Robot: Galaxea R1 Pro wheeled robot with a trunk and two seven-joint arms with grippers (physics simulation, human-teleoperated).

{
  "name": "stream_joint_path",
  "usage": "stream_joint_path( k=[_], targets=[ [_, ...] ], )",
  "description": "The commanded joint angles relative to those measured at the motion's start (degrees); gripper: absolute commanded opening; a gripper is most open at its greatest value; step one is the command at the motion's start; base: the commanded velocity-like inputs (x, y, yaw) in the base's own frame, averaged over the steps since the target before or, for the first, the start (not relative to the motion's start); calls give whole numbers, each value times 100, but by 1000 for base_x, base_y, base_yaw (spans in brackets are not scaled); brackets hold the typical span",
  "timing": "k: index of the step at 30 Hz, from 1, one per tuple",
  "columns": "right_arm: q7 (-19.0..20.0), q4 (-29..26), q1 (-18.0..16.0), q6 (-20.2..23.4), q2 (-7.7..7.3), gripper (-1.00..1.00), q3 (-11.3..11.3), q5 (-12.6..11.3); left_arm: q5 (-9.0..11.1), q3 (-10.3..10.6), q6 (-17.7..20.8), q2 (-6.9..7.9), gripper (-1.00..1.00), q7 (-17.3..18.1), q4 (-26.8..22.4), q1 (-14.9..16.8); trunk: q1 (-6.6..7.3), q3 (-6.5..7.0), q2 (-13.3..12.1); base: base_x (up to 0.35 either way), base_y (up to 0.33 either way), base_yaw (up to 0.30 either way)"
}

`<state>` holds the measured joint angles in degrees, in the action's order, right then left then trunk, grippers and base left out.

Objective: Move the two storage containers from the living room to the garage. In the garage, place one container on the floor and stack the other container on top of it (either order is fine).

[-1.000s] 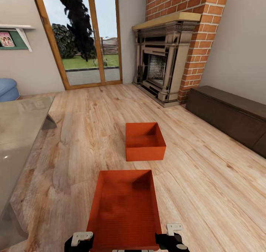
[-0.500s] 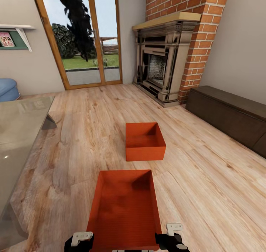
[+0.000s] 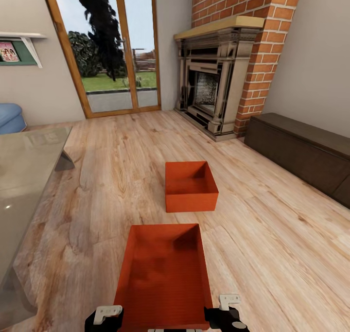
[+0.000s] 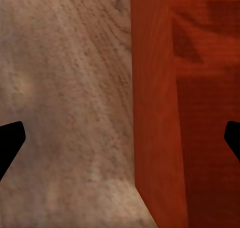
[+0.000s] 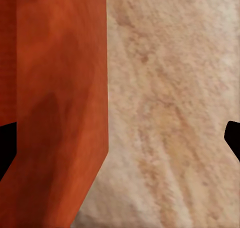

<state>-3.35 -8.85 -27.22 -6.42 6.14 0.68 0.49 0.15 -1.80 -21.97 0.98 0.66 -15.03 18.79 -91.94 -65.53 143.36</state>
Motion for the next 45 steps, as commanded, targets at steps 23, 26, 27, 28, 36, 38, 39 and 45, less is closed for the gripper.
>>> stream_joint_path(
  k=[23,26,27,28,36,38,39,45],
  targets=[
    [-24,7,-3,-17,1,-100,12,3,3,-13,-25,-1,-100,4,8,4,1,-5,2,0,0,0],
    [-23,7,-3,-17,1,-100,11,3,3,-13,-26,-1,-100,4,8,5,1,-5,2,0,0,0],
    [-24,7,-3,-17,1,-100,11,3,3,-13,-26,-1,-100,4,8,4,1,-5,2,0,0,0],
    [-24,7,-3,-17,1,-100,11,3,3,-13,-26,-1,-100,4,8,5,1,-5,2,0,0,0],
    [-23,7,-3,-17,1,-100,11,3,3,-13,-27,-1,-100,4,8,5,1,-5,2,0,0,0],
    [-24,7,-3,-17,1,-100,11,3,3,-13,-27,-1,-100,4,8,3,1,-5,2,0,0,0],
    [-24,7,-3,-17,1,-100,11,3,3,-13,-27,-1,-100,4,8,4,1,-5,2,0,0,0],
    [-25,7,-3,-17,1,-100,11,3,3,-13,-27,-1,-100,4,9,6,1,-5,2,0,0,0]
  ],
)
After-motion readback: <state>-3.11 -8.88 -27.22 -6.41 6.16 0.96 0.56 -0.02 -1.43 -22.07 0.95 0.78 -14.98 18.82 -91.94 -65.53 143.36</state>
